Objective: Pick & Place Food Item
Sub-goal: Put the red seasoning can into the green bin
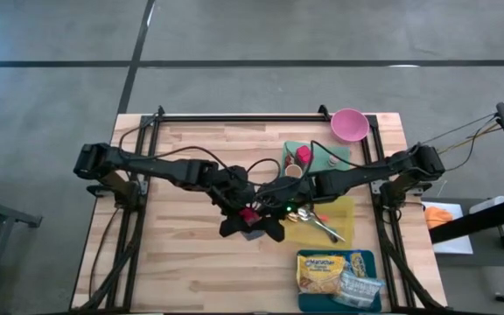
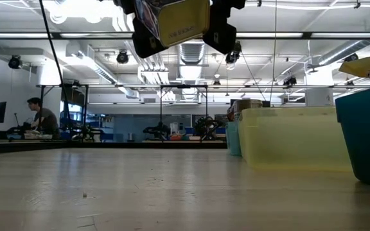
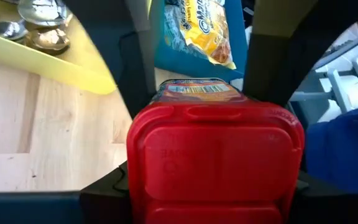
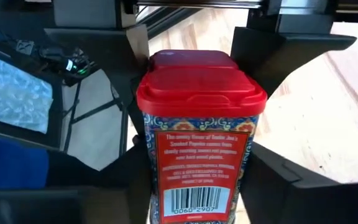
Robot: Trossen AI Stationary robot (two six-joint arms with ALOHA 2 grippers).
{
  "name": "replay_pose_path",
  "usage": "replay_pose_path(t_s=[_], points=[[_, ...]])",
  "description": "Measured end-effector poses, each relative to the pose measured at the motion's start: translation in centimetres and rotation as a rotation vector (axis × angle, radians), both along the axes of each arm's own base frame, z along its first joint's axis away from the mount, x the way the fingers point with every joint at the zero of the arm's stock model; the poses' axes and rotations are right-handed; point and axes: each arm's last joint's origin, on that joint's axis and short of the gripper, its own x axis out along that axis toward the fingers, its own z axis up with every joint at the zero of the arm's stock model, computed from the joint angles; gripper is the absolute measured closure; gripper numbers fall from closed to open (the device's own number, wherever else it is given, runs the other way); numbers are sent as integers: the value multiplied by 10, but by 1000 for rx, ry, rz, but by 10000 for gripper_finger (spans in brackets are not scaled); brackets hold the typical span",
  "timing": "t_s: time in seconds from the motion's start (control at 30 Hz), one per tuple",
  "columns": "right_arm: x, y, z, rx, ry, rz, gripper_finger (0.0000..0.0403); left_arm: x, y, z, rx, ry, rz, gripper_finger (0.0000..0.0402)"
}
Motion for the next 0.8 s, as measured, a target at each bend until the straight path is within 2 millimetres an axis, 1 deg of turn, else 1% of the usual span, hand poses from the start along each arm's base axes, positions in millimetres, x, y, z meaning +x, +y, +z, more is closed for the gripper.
replay_pose_path(t_s=[0.07,0.1,0.37,0.4,0.43,0.57,0.6,0.63,0.67,0.7,0.8], points=[[0,0,1,-2,-5,3,235,0,0,0,-8,-1,-11,205],[-1,0,2,-2,-7,3,239,0,0,0,-8,-3,-14,205],[-1,1,6,5,-16,12,239,-2,-1,4,-25,-9,-20,205],[0,1,6,6,-18,12,239,-2,-1,4,-27,-9,-21,199],[-1,1,6,2,-23,23,239,-3,-2,6,-34,-14,-32,176],[-2,3,6,7,-15,29,239,-8,2,14,-73,-1,-1,55],[-2,4,7,7,-12,26,239,-10,4,16,-82,15,17,32],[-3,5,8,7,-15,20,239,-13,5,17,-86,30,31,20],[-4,5,10,9,-21,10,239,-16,8,20,-88,37,44,16],[-5,5,13,12,-27,-5,239,-20,8,23,-85,48,56,21],[-11,6,23,4,-63,-67,239,-35,11,36,-53,29,93,56]])
